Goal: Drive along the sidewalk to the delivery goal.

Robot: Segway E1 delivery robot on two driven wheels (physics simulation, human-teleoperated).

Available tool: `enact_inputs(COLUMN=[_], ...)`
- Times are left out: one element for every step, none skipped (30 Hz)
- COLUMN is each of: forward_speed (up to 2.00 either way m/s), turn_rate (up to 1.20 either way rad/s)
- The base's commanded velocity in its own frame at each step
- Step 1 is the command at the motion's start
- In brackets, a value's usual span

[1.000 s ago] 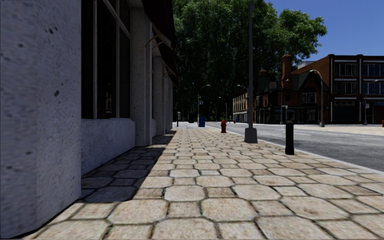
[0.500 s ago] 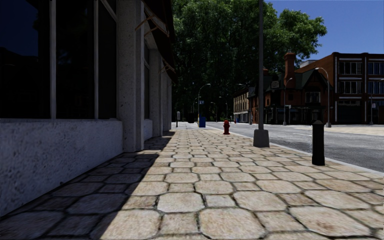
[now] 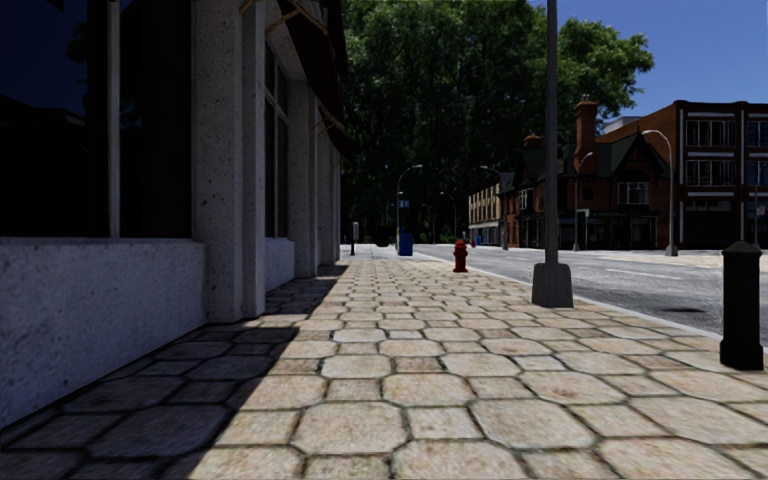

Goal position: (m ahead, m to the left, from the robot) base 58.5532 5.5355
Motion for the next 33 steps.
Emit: enact_inputs(forward_speed=[2.0, 2.0, 2.0, 2.0, 2.0, 2.0, 2.0, 2.0, 2.0, 2.0, 2.0, 2.0, 2.0, 2.0, 2.0, 2.0, 2.0, 2.0, 2.0, 2.0, 2.0, 2.0, 2.0, 2.0, 2.0, 2.0, 2.0, 2.0, 2.0, 2.0, 2.0, 2.0, 2.0], turn_rate=[0.0, 0.0, 0.0, 0.0, 0.0, 0.0, 0.0, 0.0, 0.0, 0.0, 0.0, 0.0, 0.0, 0.0, 0.0, 0.0, 0.0, 0.0, 0.0, 0.0, 0.0, 0.0, 0.0, 0.0, 0.0, 0.0, 0.0, 0.0, 0.0, 0.0, 0.0, 0.0, 0.0])
